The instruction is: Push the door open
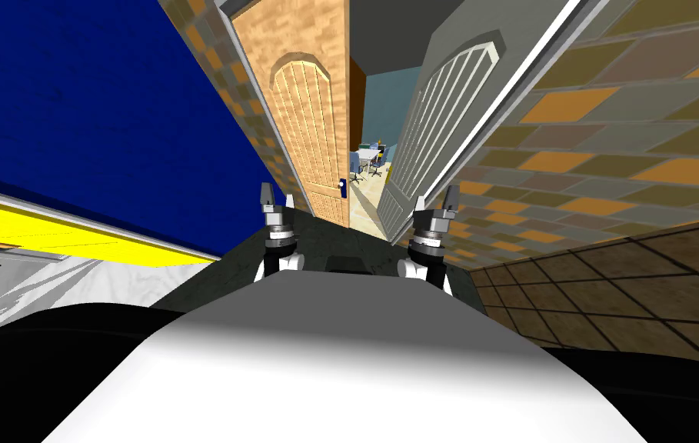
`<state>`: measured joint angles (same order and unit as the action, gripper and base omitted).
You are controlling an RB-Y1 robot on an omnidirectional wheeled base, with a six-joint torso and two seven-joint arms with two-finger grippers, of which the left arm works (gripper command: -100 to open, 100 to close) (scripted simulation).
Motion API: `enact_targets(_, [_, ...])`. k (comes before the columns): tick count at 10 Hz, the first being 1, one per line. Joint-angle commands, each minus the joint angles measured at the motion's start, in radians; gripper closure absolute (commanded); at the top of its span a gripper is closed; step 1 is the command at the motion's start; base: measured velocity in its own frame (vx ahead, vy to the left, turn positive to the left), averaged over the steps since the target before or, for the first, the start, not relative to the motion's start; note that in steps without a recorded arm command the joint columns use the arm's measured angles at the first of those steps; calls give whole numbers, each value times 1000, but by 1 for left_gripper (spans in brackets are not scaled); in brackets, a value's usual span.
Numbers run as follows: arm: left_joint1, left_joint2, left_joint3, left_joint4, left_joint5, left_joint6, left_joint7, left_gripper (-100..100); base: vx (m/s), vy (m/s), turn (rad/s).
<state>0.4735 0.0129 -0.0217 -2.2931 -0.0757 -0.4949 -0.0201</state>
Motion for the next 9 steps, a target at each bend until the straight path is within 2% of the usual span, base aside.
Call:
enact_targets(1, [-13,6,-4,29,1,6,1,-100,136,62,-44])
enact_targets(9, [-107,33,-34,226,8,48,7,-100,142,50,-45])
